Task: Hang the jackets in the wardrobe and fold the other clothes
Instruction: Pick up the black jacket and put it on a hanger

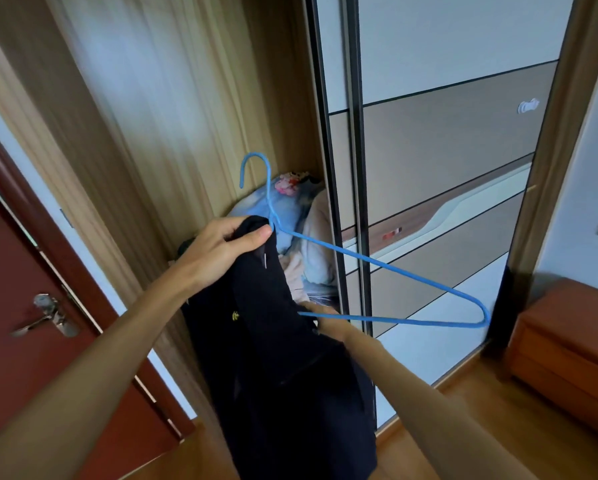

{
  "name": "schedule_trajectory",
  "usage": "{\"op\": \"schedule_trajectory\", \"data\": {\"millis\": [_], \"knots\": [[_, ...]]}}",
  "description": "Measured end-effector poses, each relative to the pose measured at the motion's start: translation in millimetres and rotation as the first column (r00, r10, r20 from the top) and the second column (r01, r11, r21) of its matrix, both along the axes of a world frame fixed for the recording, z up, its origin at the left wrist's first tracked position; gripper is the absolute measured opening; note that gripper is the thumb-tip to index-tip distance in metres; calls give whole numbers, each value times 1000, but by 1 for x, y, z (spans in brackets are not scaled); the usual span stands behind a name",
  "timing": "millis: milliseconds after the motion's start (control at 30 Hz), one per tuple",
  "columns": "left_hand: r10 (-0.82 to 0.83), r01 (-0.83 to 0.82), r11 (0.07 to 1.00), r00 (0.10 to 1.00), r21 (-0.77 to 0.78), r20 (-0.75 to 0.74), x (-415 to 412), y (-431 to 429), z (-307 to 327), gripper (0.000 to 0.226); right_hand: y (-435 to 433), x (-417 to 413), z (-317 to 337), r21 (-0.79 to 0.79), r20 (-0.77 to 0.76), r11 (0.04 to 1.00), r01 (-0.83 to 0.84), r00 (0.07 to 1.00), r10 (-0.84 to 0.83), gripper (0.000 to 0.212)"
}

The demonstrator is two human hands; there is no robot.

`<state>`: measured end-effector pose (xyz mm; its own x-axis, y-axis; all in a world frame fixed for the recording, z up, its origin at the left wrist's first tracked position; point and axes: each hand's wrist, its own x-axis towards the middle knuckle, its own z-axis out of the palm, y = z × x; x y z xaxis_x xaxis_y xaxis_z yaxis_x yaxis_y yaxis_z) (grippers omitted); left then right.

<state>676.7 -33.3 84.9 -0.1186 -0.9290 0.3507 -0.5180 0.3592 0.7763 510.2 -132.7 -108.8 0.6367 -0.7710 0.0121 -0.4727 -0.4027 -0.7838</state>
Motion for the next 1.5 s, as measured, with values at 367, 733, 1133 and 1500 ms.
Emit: {"op": "schedule_trajectory", "data": {"millis": [367,733,1133,1500], "knots": [[399,-411,888,912,205,96,52,11,-39,58,-24,-66,115,-617,98,752,232,971,-219,49],[435,-450,880,892,152,123,41,-15,-34,34,-16,-96,196,-593,-40,784,185,965,-258,24],[439,-449,893,863,-20,251,37,-26,-34,36,-10,-101,197,-434,-237,879,199,916,-324,29],[457,-424,885,870,-194,185,26,1,-36,35,11,-37,190,149,321,870,469,810,-492,15]]}}
